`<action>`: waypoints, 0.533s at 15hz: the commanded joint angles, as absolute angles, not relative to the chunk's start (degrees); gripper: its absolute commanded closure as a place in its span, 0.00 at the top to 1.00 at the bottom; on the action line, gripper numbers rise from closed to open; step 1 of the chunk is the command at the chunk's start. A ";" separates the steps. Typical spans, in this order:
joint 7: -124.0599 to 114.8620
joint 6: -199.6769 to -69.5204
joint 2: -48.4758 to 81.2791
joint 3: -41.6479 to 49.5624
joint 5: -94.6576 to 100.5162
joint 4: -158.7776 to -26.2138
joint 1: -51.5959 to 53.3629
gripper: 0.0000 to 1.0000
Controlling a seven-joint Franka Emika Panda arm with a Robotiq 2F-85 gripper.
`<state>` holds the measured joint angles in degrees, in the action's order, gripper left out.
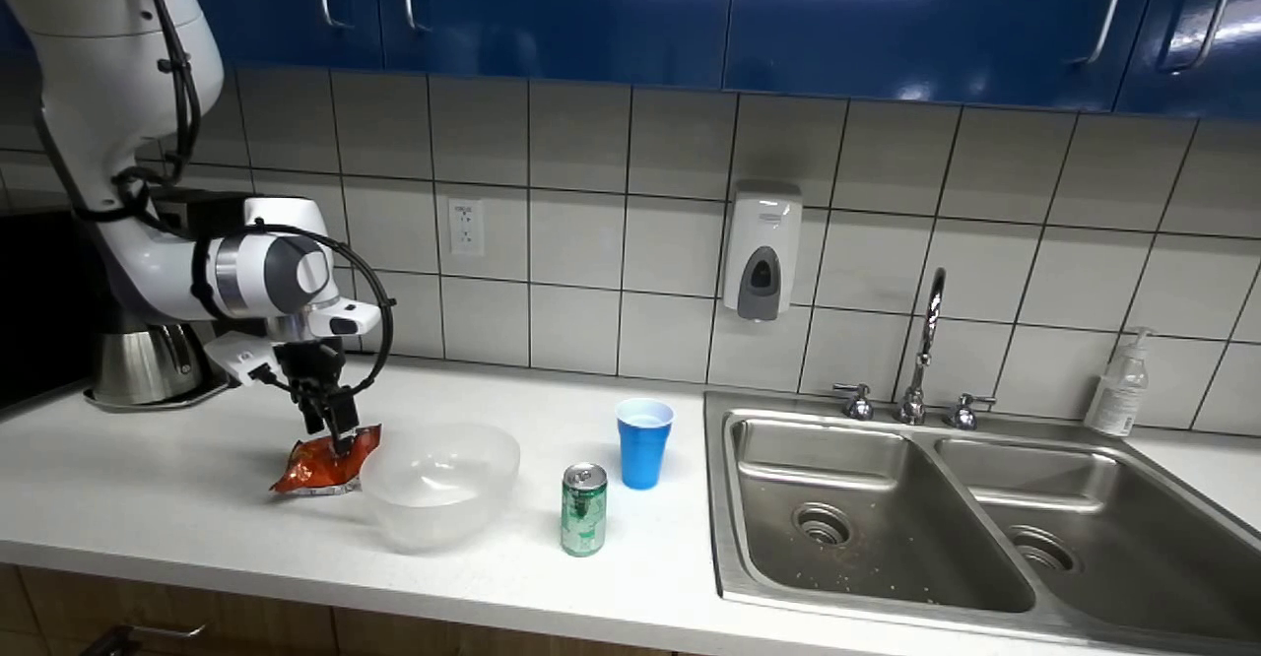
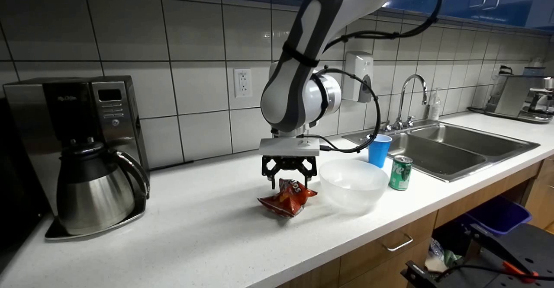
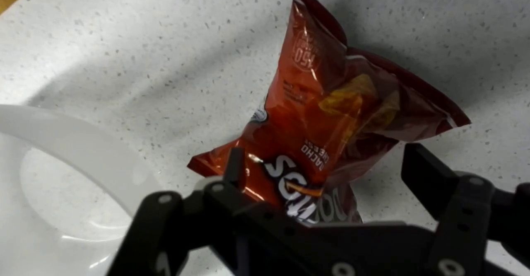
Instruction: Put the red packet in the bowl.
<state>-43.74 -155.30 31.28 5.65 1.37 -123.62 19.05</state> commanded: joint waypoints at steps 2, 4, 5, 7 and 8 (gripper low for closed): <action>-45.35 -154.50 32.30 6.77 2.21 -121.83 20.28 0.58; -45.45 -154.39 32.38 7.04 2.35 -121.64 20.55 0.42; -45.50 -154.30 32.43 7.13 2.39 -121.52 20.64 0.35; -45.57 -154.11 32.56 7.30 2.54 -121.33 20.81 0.19; -45.60 -154.10 32.62 7.38 2.60 -121.27 20.85 0.11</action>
<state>-43.75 -155.23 32.01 6.28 1.47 -122.61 19.72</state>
